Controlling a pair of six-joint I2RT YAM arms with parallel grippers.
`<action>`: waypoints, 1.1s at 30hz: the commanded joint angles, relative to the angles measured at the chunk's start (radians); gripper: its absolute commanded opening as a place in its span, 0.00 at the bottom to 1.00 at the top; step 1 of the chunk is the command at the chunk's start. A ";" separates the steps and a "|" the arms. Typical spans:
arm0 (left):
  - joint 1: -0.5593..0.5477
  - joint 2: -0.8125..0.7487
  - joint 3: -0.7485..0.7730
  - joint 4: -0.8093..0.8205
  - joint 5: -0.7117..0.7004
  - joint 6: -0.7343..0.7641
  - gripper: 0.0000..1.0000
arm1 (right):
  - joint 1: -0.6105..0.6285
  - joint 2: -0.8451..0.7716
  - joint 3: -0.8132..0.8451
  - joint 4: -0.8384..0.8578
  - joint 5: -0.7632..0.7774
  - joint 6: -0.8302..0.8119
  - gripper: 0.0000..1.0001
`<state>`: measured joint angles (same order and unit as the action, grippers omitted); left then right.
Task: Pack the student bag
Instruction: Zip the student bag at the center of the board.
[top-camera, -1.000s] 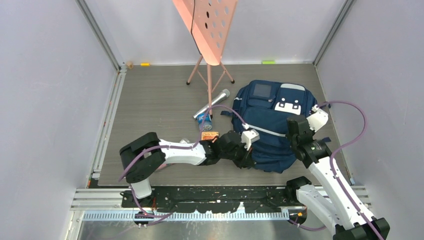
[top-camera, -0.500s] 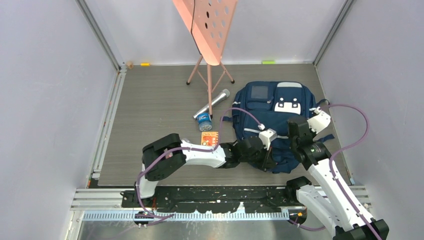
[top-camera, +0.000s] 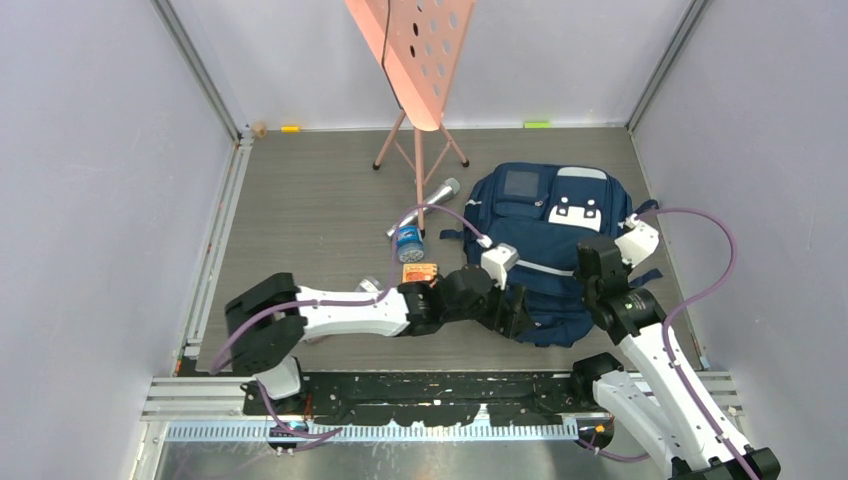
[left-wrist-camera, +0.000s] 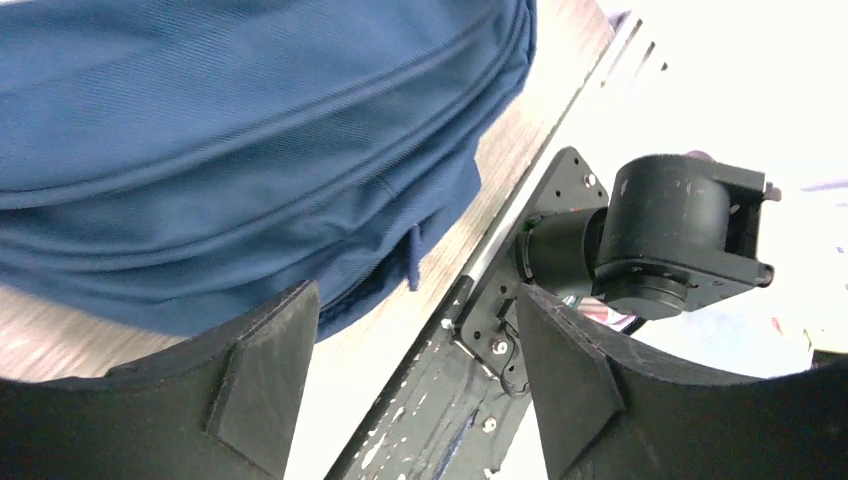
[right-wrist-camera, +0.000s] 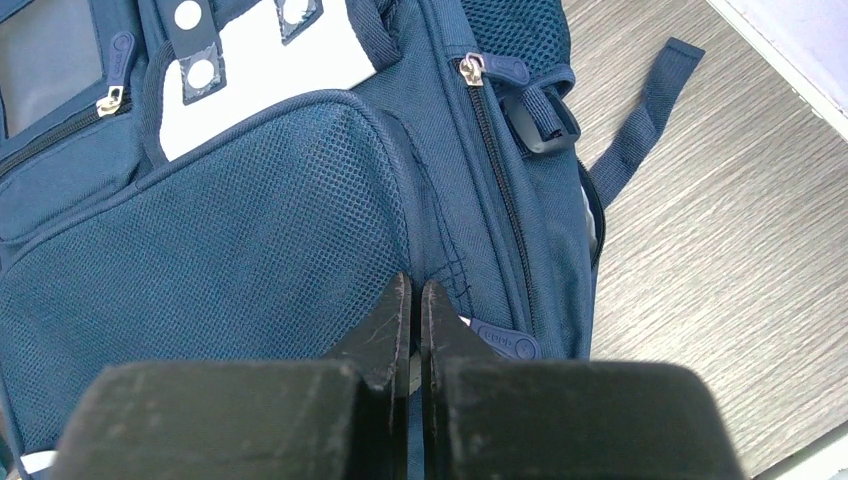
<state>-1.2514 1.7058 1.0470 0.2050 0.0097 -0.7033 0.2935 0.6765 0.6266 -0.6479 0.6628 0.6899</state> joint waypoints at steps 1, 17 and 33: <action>0.048 -0.102 -0.041 -0.097 -0.087 -0.026 0.76 | 0.004 -0.004 0.072 -0.004 -0.007 -0.033 0.01; 0.212 0.028 -0.154 0.142 0.043 -0.208 0.67 | 0.004 0.073 0.101 -0.021 -0.103 -0.062 0.01; 0.433 0.163 -0.001 0.220 0.184 -0.110 0.00 | 0.004 0.255 0.261 -0.086 -0.314 -0.130 0.41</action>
<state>-0.8761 1.8336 0.9329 0.3378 0.2214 -0.8780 0.2924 0.8791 0.7631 -0.7277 0.4957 0.6018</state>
